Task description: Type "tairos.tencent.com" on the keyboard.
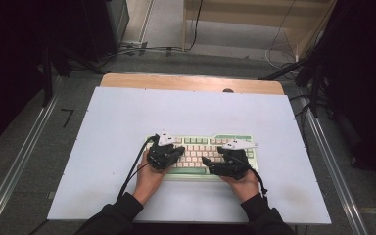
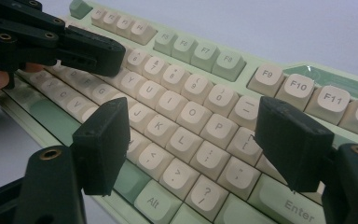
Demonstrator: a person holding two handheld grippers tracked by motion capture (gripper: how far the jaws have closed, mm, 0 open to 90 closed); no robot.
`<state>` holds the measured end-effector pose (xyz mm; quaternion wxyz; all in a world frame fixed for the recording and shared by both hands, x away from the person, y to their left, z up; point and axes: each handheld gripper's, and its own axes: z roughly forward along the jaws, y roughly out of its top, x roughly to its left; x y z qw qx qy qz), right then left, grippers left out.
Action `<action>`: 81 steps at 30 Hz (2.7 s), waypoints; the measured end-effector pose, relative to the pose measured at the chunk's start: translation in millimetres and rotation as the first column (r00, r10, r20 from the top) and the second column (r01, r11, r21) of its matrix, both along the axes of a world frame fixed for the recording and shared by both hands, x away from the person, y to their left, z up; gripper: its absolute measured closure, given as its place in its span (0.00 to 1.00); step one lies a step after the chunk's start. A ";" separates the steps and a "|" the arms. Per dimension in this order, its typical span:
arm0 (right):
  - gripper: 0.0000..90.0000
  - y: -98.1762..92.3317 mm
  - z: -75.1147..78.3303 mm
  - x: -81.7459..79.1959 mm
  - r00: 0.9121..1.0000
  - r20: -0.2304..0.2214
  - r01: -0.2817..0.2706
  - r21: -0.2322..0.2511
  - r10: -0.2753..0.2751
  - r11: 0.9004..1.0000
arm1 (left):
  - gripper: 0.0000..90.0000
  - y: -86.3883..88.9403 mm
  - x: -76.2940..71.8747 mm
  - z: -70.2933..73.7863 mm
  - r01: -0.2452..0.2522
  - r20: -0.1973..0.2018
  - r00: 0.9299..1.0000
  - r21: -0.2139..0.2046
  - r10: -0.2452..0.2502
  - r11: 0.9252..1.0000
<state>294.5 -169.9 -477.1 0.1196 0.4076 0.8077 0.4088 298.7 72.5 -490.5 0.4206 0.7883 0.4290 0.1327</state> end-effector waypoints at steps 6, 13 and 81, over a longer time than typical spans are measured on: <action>0.27 0.1 -0.1 0.0 1.000 0.000 0.001 -0.002 -0.001 1.000 | 1.00 0.1 0.6 -0.2 -0.001 -0.012 1.000 -0.002 0.001 1.000; 0.28 -0.3 0.2 -0.3 1.000 0.003 0.002 -0.001 -0.002 1.000 | 0.92 9.2 -7.6 16.4 0.002 0.039 0.999 -0.084 0.002 0.996; 0.93 -6.8 6.3 -9.9 0.999 0.035 -0.008 0.024 0.007 1.000 | 0.34 70.1 -31.6 19.8 -0.210 0.083 0.971 -0.134 0.222 0.968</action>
